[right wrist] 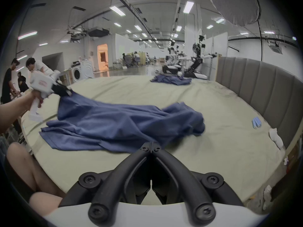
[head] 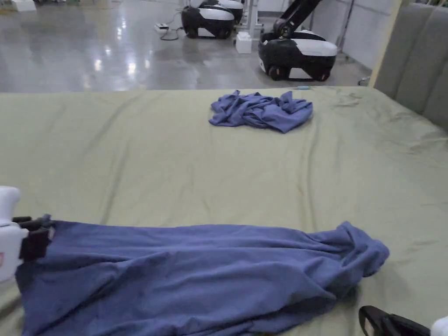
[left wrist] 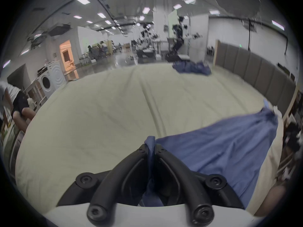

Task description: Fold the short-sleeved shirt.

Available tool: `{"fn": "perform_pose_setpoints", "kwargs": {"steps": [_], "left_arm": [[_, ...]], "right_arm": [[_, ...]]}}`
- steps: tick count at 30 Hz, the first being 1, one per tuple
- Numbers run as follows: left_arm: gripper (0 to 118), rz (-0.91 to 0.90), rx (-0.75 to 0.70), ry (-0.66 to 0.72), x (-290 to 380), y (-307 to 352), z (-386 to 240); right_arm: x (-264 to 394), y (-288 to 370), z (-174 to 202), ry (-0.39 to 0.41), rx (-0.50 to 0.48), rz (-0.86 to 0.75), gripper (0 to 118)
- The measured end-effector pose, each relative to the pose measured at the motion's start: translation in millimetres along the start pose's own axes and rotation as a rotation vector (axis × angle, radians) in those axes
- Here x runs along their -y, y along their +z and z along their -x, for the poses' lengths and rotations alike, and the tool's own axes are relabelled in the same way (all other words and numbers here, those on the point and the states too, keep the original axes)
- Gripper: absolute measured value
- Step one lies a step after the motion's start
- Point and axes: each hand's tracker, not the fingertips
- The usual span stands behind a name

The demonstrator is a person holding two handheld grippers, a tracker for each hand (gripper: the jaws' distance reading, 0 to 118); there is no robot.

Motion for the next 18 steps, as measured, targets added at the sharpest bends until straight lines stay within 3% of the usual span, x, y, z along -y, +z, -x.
{"fn": "perform_pose_setpoints", "kwargs": {"steps": [3,4,5,6,7,8,11,12,13,14,15,16,18], "left_arm": [[5,-0.028,-0.011,0.068,-19,18,2],[5,-0.029,-0.024,0.065,-23,21,3],[5,-0.024,-0.029,0.062,-26,23,2],[5,-0.013,-0.019,0.086,-28,15,20],[5,-0.009,-0.020,0.090,-30,14,24],[5,-0.007,-0.020,0.088,-31,15,23],[5,0.003,-0.026,0.054,-29,15,17],[5,0.006,-0.027,0.046,-28,15,15],[5,0.007,-0.028,0.044,-27,14,13],[5,0.013,-0.019,0.054,-24,9,26],[5,0.017,-0.015,0.060,-23,8,27],[5,0.019,-0.012,0.064,-22,8,28],[5,0.018,-0.012,0.059,-21,13,26]], "right_arm": [[-2,-17,-29,-0.044,0.000,0.099,5],[-5,-28,-38,-0.066,0.008,0.128,23],[-8,-40,-45,-0.070,0.031,0.136,62],[-13,-51,-52,-0.085,0.041,0.144,92],[-20,-63,-59,-0.094,0.039,0.135,105],[-25,-71,-63,-0.096,0.029,0.121,106],[-47,-105,-74,-0.151,0.034,0.121,106],[-51,-114,-75,-0.159,-0.015,0.140,102],[-52,-125,-75,-0.154,-0.062,0.149,86],[-53,-132,-73,-0.159,-0.107,0.166,33],[-52,-137,-70,-0.162,-0.165,0.180,6],[-51,-142,-66,-0.142,-0.197,0.211,6],[-50,-134,-56,-0.041,-0.150,0.199,6]]}}
